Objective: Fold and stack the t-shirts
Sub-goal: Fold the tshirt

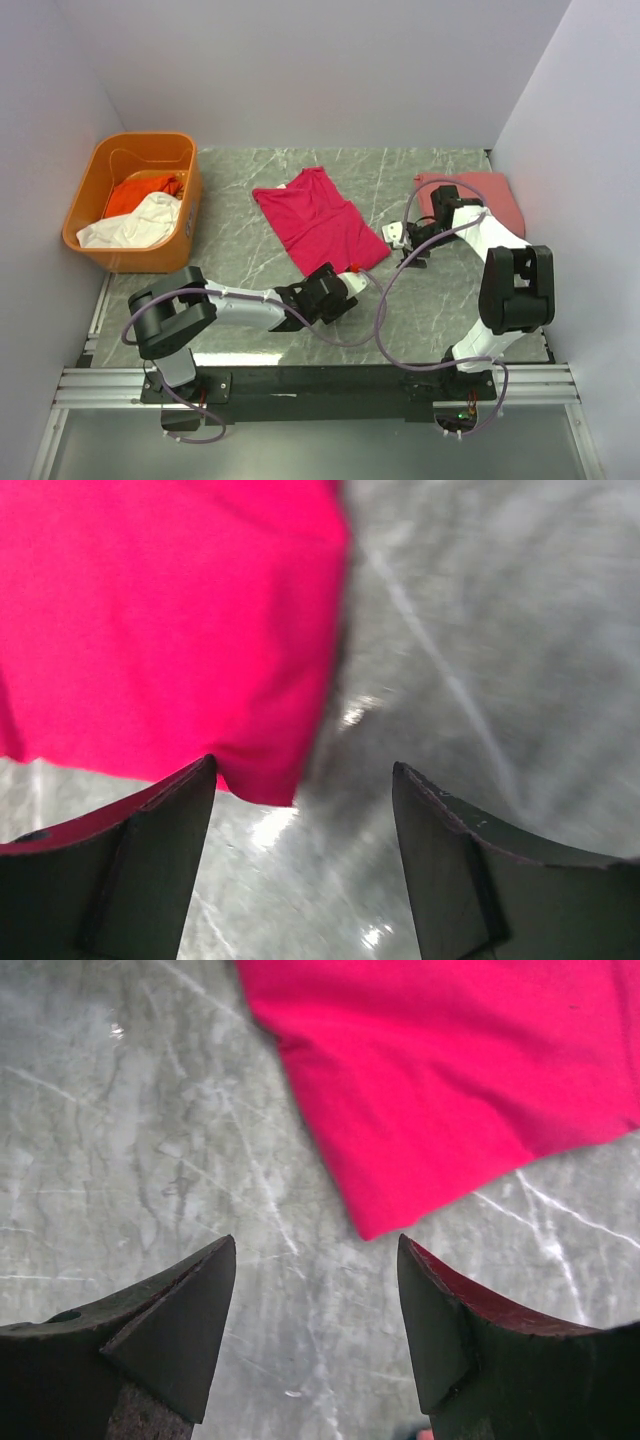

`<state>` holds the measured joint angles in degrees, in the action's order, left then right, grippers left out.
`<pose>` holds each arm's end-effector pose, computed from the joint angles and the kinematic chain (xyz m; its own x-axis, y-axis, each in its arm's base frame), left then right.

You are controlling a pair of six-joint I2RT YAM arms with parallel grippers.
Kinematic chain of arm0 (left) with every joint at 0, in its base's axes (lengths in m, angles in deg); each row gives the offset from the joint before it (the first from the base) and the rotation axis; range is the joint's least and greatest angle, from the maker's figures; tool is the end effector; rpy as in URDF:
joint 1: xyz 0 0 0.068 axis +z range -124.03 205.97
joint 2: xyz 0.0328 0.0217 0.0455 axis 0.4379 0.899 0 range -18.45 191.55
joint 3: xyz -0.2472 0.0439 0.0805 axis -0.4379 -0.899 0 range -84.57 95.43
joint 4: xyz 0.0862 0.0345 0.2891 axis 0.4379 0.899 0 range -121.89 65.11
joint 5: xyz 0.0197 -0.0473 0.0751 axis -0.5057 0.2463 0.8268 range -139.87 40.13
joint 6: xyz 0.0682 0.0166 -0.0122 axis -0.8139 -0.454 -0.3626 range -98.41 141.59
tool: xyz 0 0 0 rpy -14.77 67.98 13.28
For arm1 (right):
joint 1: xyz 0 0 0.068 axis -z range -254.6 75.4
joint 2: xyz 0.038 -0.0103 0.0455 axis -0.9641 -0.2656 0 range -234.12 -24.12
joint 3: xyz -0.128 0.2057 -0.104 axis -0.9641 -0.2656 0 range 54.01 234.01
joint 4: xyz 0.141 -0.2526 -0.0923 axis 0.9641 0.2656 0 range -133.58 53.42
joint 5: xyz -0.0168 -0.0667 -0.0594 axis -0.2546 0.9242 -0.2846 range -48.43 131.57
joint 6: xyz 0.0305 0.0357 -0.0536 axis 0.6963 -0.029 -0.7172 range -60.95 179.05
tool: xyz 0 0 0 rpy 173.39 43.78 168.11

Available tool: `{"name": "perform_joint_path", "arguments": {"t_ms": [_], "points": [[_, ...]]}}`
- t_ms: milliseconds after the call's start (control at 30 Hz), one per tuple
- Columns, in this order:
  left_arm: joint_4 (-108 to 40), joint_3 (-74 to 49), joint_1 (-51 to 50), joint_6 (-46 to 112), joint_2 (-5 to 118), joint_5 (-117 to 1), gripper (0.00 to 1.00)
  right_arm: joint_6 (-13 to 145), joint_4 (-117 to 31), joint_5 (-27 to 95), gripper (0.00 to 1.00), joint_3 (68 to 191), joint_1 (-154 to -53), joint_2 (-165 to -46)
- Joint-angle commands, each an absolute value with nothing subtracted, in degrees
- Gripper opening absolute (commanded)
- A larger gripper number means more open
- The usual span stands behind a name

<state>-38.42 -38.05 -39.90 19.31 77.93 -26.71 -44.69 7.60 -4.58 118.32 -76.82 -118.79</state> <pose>0.1738 -0.3318 0.0959 -0.2515 0.6512 -0.7160 0.7327 0.6115 0.2987 0.3359 0.0554 0.1592 0.3639 -0.6593 -0.6579 -0.9285 -0.2007 -0.3124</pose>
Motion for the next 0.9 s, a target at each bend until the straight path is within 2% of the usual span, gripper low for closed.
{"name": "perform_joint_path", "arguments": {"t_ms": [0, 133, 267, 433, 467, 500, 600, 733, 867], "points": [[-40.06, -36.93, -39.95, 20.01, 79.20, -18.41, 0.75, -48.86, 5.82, -4.39, 0.72, 115.71, -77.06, -115.62], [-39.19, -37.20, -39.60, 20.97, 79.37, -18.14, 0.72, -51.08, 5.03, -3.60, 0.72, 115.26, -78.29, -116.40], [-35.59, -37.02, -38.98, 23.61, 80.34, -19.63, 0.63, -51.87, 2.31, -1.42, 0.71, 115.18, -80.13, -117.98], [-32.42, -36.23, -38.90, 25.72, 80.34, -19.46, 0.56, -50.46, -5.87, 2.54, 0.70, 112.81, -83.64, -119.21], [-32.33, -36.23, -38.90, 25.81, 80.08, -19.54, 0.53, -49.68, -6.57, 3.07, 0.69, 112.72, -84.26, -119.83], [-32.33, -36.14, -38.63, 25.90, 79.99, -20.24, 0.45, -49.50, -7.62, 3.60, 0.69, 112.63, -84.70, -120.18], [-32.07, -35.53, -38.46, 26.16, 79.99, -21.12, 0.31, -49.14, -9.12, 5.62, 0.67, 112.28, -86.28, -121.32], [-32.07, -35.44, -37.84, 26.60, 79.64, -21.74, 0.27, -47.83, -12.63, 9.22, 0.63, 111.14, -87.86, -122.03], [-32.42, -36.57, -36.88, 26.87, 78.32, -23.32, 0.17, -45.02, -14.75, 10.28, 0.59, 111.84, -88.39, -122.82]]}}
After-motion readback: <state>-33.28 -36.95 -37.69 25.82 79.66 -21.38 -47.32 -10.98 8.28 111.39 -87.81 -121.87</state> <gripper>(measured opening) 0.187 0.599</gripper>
